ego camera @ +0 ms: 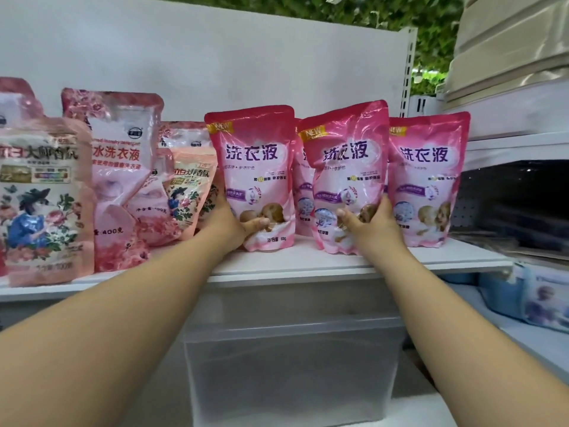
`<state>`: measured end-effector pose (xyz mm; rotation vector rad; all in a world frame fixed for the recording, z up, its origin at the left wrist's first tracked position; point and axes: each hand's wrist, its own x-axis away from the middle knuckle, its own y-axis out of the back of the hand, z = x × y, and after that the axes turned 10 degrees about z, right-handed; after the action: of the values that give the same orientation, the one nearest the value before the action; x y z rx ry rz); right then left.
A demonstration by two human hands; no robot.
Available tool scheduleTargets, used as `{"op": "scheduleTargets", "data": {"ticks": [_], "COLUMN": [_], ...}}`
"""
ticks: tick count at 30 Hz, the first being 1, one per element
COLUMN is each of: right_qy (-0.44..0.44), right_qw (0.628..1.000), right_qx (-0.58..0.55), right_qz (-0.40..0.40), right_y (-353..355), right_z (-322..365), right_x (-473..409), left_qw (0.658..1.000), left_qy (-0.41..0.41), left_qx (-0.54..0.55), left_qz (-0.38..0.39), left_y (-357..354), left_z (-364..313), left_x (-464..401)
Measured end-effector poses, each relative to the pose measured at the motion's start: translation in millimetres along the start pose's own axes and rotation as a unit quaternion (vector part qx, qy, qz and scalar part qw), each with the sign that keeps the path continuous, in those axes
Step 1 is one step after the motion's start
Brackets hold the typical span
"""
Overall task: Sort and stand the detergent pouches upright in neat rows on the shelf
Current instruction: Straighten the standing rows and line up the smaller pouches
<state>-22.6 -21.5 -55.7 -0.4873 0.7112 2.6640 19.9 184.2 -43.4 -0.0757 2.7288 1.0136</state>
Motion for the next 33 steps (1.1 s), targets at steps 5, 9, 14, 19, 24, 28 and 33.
{"op": "scheduleTargets", "data": {"ticks": [5,9,14,19,24,28,33], "right_qy": [-0.029,-0.073,-0.104,-0.090,-0.049,-0.027,-0.018], "right_qw": [0.999,0.992,0.988,0.973,0.978,0.979,0.984], "right_qx": [-0.011,-0.100,-0.103,-0.203,-0.195,-0.187,-0.159], "right_qz": [0.014,0.030,0.043,0.067,0.047,0.078,0.081], "right_y": [2.8,1.0,-20.8,-22.5,-13.7,11.2,9.8], "right_z": [2.3,4.1,9.1,6.2,0.0,-7.0,-9.0], "right_x": [-4.0,-17.2,-35.5,-35.3,-26.7,-17.5,-12.9], "left_qw": [1.000,1.000,0.998,0.994,0.994,0.995,0.994], "left_qy": [-0.002,-0.004,0.010,0.000,-0.031,-0.023,-0.021], "left_qx": [0.006,0.005,0.031,0.087,0.108,0.096,0.091], "left_qz": [0.007,0.004,0.050,0.065,0.014,0.026,0.049], "left_y": [0.2,-1.5,-4.0,-2.4,-1.0,-2.3,-5.3], "left_z": [3.8,9.2,10.4,18.2,17.6,19.4,14.6], "left_x": [-19.8,-31.7,-28.9,-37.4,-37.6,-38.6,-34.0]}}
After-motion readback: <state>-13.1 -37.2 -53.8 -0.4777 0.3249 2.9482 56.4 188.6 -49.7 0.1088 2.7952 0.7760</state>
